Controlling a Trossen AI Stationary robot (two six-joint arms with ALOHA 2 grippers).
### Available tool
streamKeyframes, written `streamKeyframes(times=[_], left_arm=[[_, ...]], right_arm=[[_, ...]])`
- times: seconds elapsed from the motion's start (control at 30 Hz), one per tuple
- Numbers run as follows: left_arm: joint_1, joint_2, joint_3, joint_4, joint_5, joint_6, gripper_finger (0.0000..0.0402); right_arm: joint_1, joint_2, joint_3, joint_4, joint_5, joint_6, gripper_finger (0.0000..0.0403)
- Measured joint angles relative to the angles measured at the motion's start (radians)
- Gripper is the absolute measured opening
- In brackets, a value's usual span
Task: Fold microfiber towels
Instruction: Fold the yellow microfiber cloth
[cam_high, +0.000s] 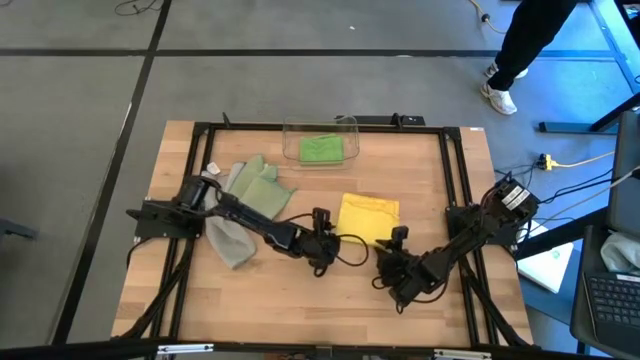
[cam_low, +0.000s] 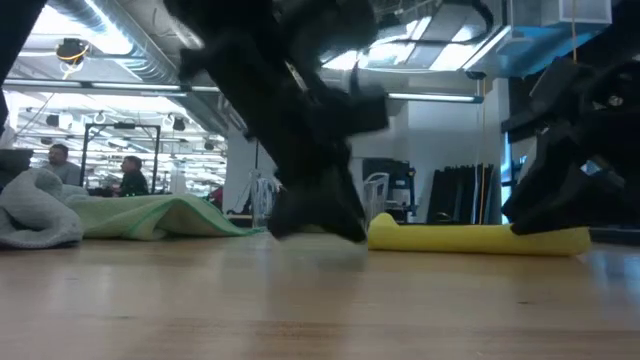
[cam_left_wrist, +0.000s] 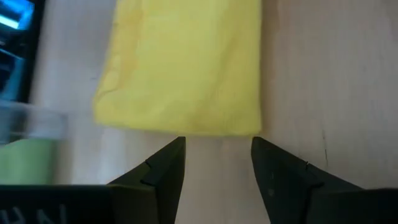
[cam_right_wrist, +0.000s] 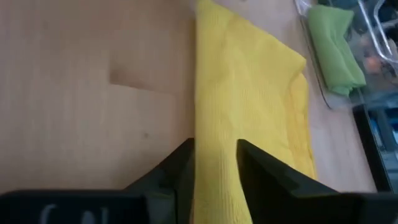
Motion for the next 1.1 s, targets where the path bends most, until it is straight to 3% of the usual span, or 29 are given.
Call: streamKeyframes(times=[0.13,0.23,0.37,0.47,0.57,0.73,0.93,1.1], left_arm=[[-0.013,-0.058,0.003,-0.039,-0.059,0.004,0.0177],[-0.002,-0.080,0.003,-0.081,-0.094,0.016,0.0177],[0.023,-0.094,0.003,-0.142,-0.224,0.026,0.0176],[0.040,-0.094,0.003,-0.198,-0.311,0.007,0.0176],[0.043,-0.094,0.004,-0.277,-0.319,-0.047,0.0176],[0.015,-0.094,0.004,-0.458,-0.336,-0.202,0.0176],[-0.010,-0.094,0.005,-0.634,-0.376,-0.385,0.0176],[-0.033,-0.094,0.005,-0.813,-0.439,-0.561,0.0176]], right_arm=[[0.000,-0.001,0.032,0.003,0.016,-0.018,0.0120],[-0.004,-0.002,0.053,0.021,0.090,-0.019,0.0120],[-0.086,-0.004,0.042,0.212,0.190,-0.052,0.0120],[-0.198,-0.005,0.017,0.380,0.018,-0.145,0.0120],[-0.291,-0.005,0.022,0.403,-0.165,-0.216,0.0120],[-0.339,-0.046,0.061,0.336,-0.274,-0.265,0.0120],[-0.400,-0.066,0.068,0.291,-0.460,-0.152,0.0120],[-0.454,-0.020,0.068,0.310,-0.494,-0.116,0.0120]])
